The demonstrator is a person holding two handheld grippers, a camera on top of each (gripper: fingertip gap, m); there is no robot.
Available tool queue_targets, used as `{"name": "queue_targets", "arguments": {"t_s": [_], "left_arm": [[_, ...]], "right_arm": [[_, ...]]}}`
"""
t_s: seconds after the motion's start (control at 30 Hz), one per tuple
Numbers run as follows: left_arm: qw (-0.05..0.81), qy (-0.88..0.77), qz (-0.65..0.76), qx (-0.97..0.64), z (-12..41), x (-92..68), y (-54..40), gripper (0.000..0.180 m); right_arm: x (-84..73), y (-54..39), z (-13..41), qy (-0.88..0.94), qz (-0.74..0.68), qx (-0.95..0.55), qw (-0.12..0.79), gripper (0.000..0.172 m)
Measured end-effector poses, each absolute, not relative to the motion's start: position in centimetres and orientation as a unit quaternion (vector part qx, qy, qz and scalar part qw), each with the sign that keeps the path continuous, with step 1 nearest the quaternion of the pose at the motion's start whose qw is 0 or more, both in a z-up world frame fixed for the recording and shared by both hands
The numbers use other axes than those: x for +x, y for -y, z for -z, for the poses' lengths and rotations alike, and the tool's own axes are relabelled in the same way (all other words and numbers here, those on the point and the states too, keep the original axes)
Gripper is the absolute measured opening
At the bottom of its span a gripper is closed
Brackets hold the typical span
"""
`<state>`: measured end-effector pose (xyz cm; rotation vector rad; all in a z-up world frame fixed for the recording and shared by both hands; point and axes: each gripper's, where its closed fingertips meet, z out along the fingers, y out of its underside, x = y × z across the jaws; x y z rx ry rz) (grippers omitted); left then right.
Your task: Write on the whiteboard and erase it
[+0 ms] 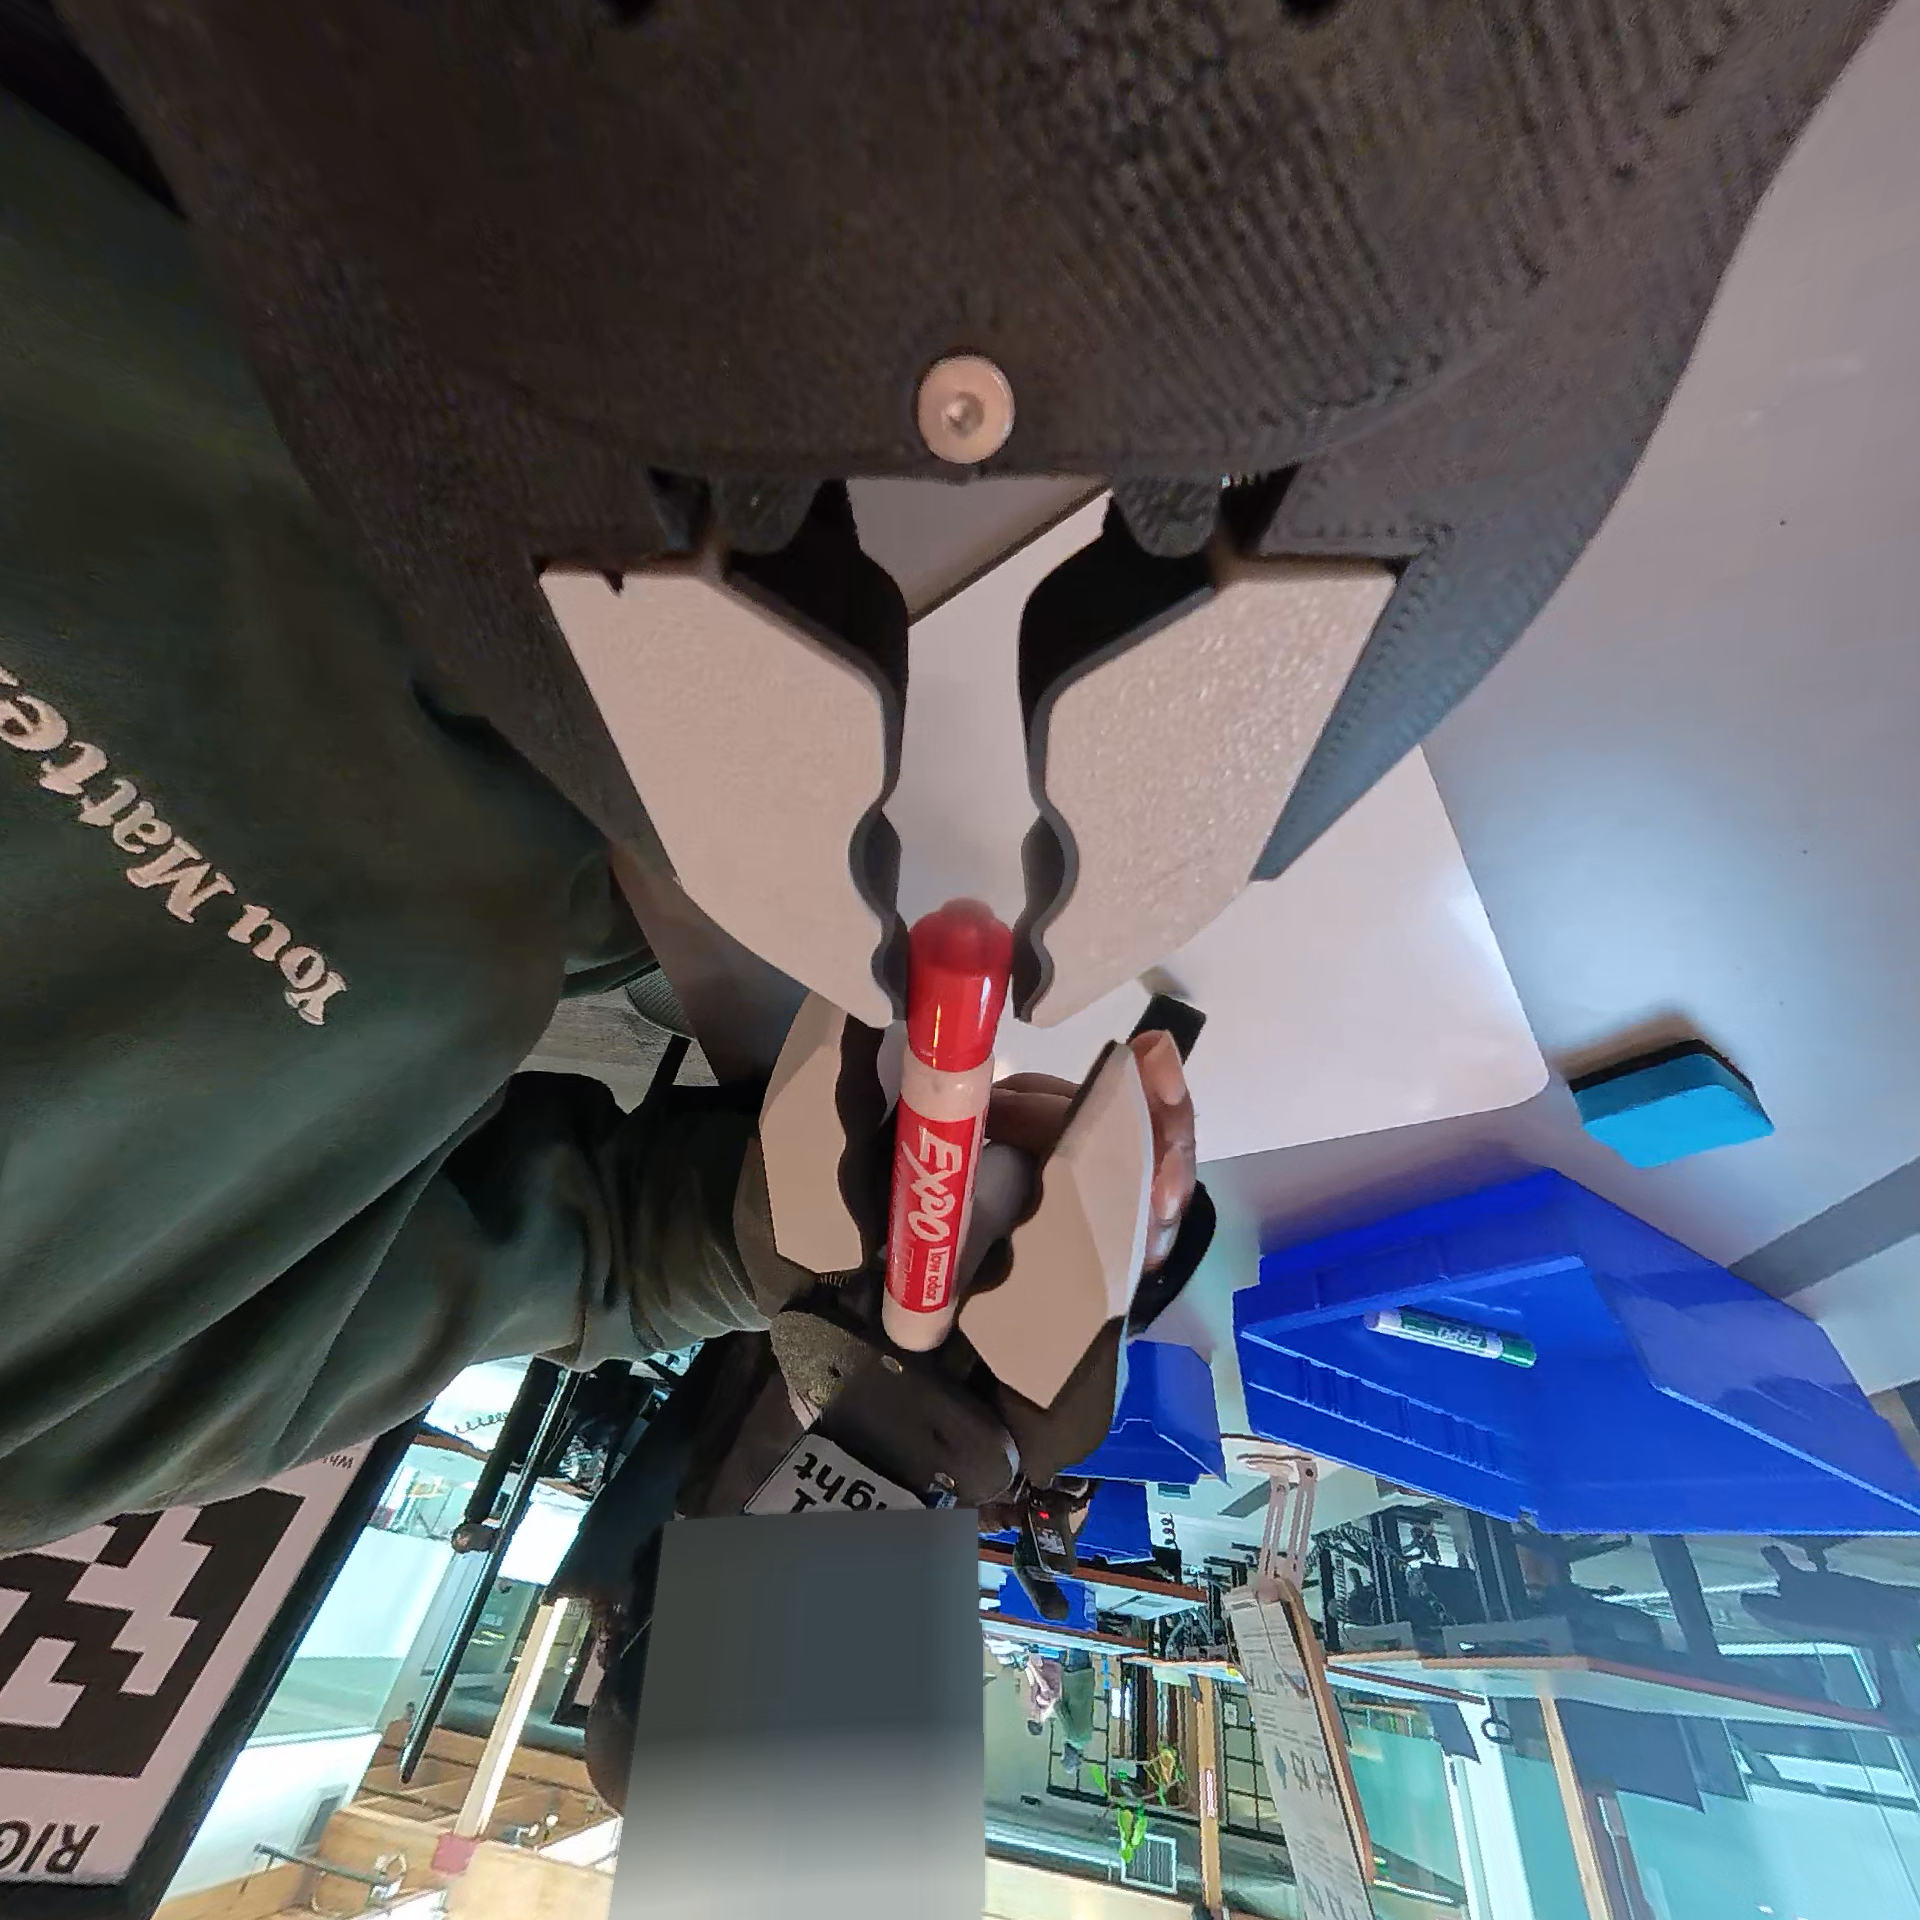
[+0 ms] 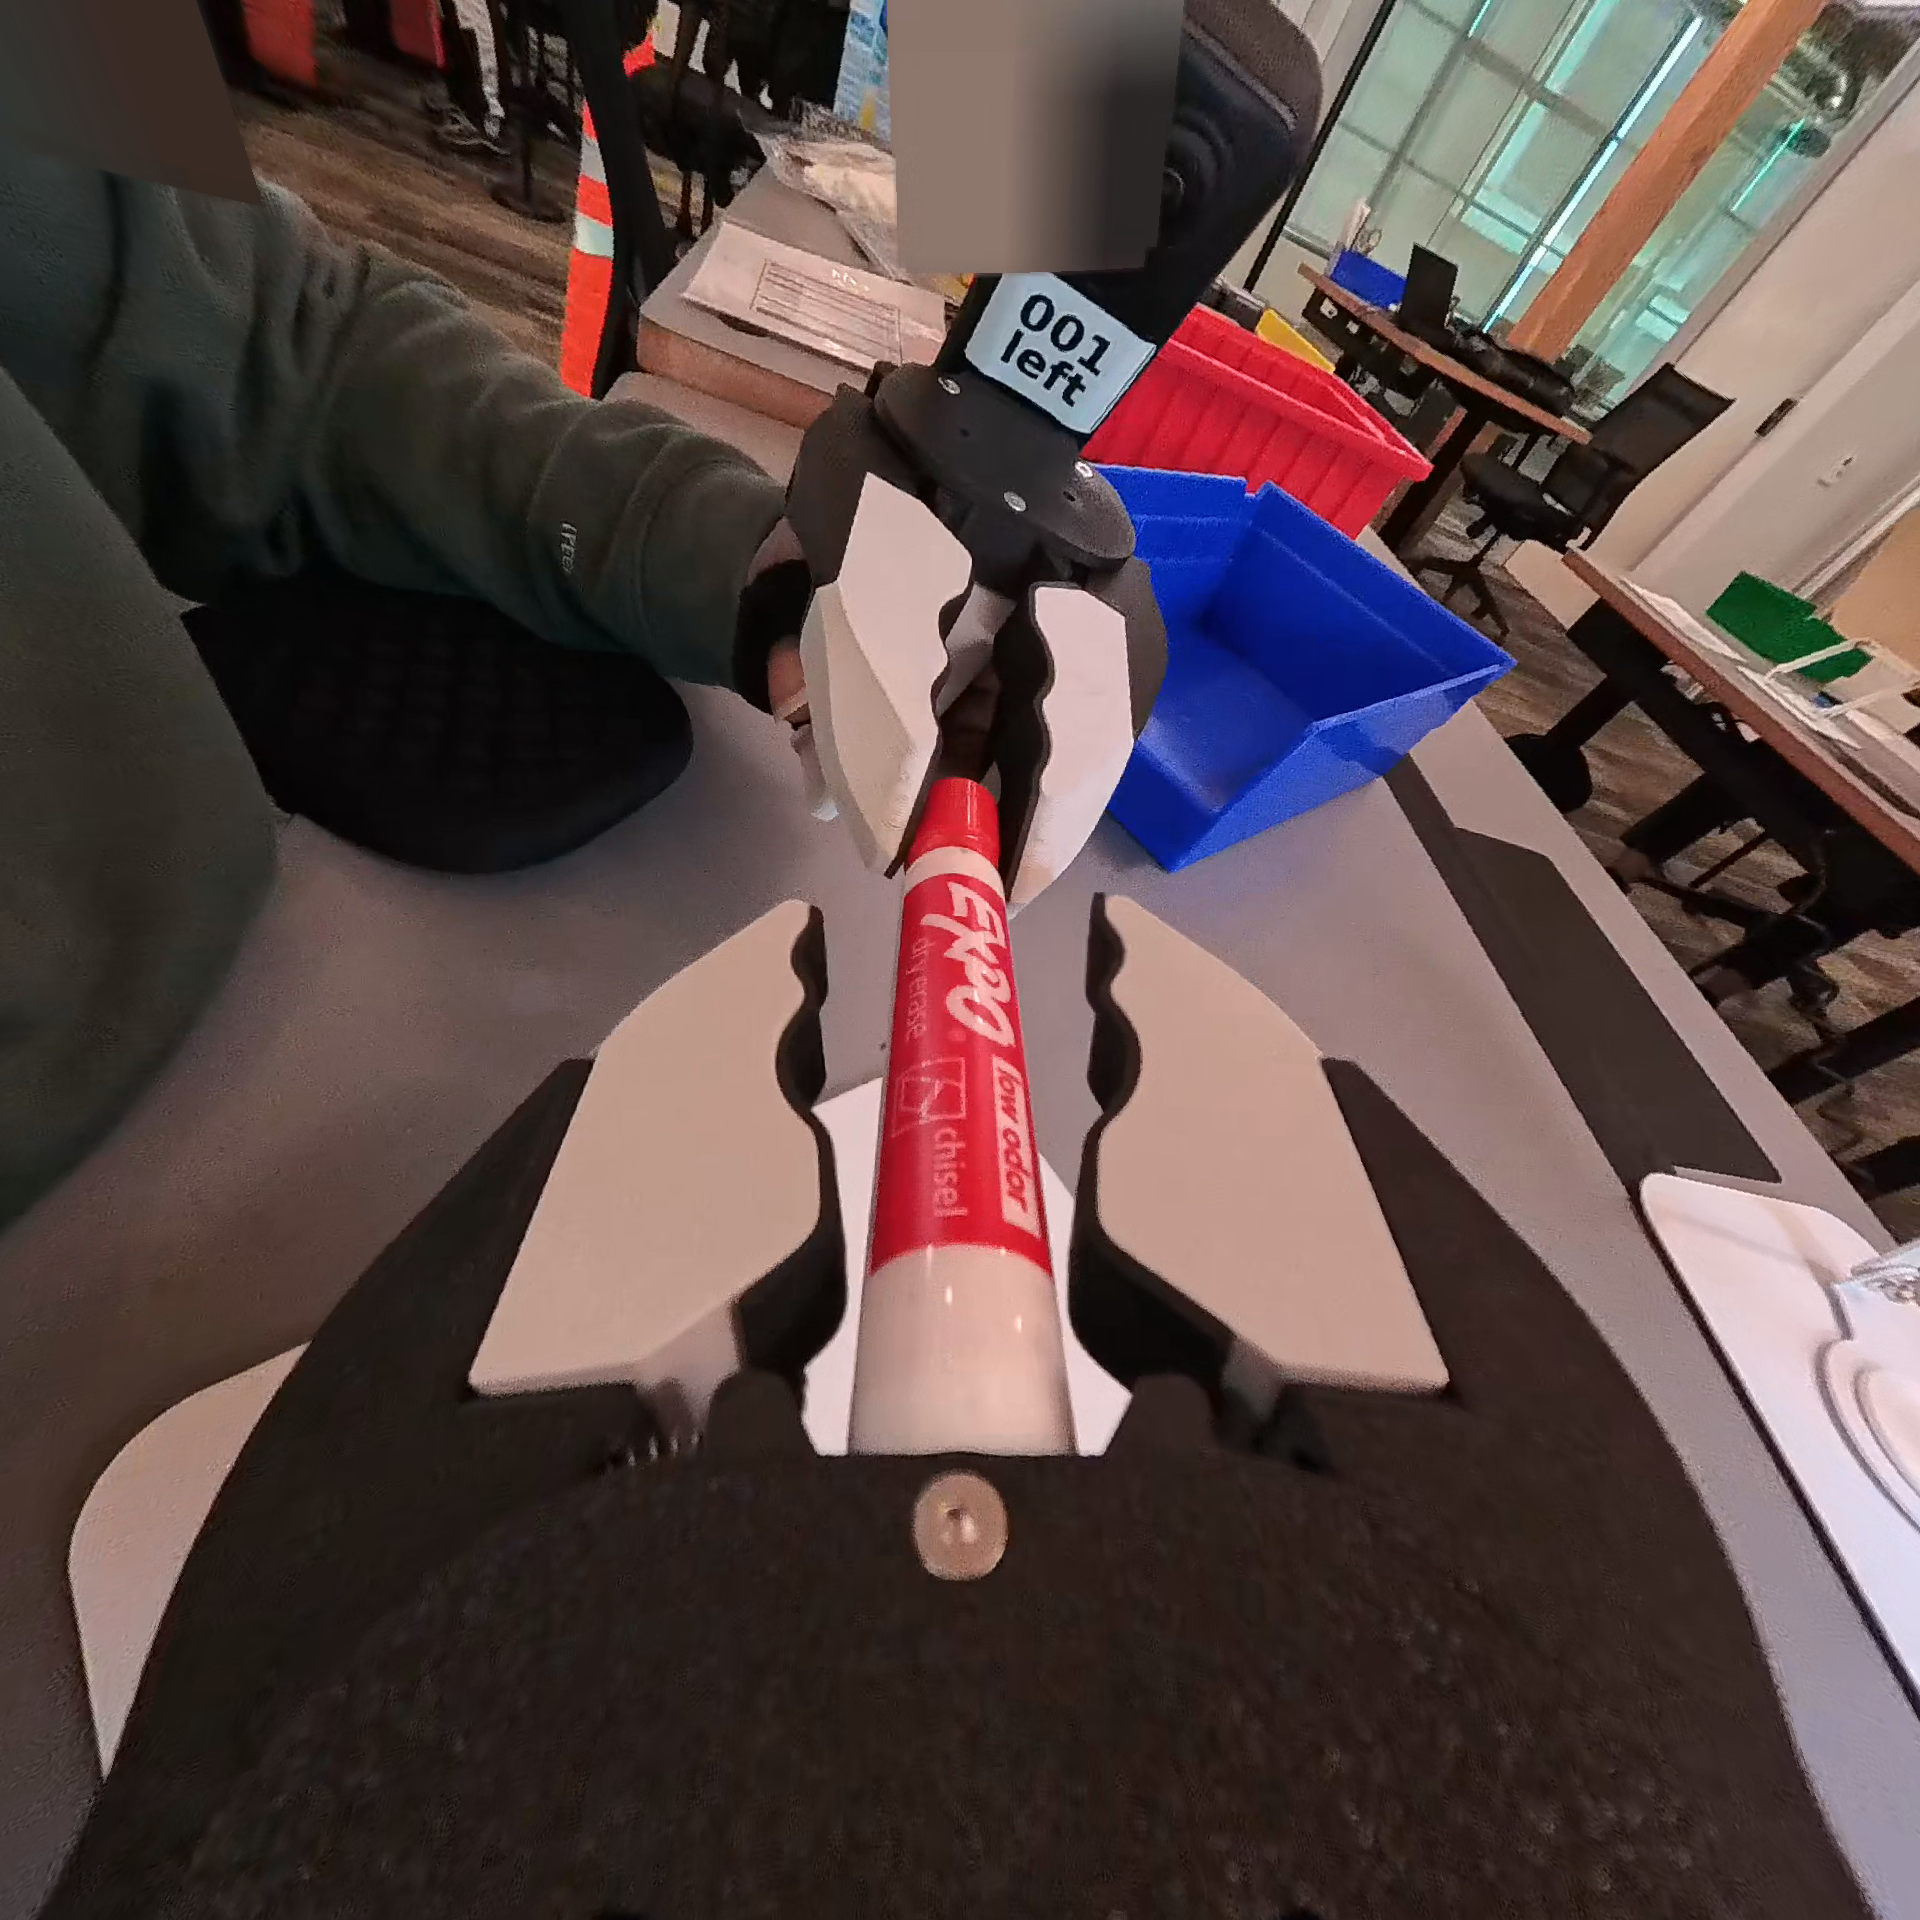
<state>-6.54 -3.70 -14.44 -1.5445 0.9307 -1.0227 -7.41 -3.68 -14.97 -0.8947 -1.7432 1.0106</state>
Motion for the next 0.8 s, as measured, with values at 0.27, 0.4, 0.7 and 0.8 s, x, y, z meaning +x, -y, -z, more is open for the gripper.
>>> {"name": "queue_targets", "arguments": {"t_s": [0.27,0.4,0.7,0.8], "left_arm": [[0.491,-0.373,0.448,-0.648,15.1,-6.5,3.7,0.02],[0.483,-0.366,0.453,-0.654,15.5,-6.5,3.7,0.019],[0.476,-0.348,0.46,-0.664,15.9,-6.6,3.3,0.02],[0.485,-0.338,0.461,-0.662,15.7,-6.6,3.1,0.02]], "right_arm": [[-7.3,4.3,15.3,0.694,-0.443,-0.357,0.442,0.036],[-7.4,4.2,15.6,0.691,-0.451,-0.363,0.433,0.035],[-7.6,3.9,16.0,0.674,-0.47,-0.382,0.422,0.033],[-7.7,3.6,15.9,0.662,-0.482,-0.389,0.421,0.033]]}}
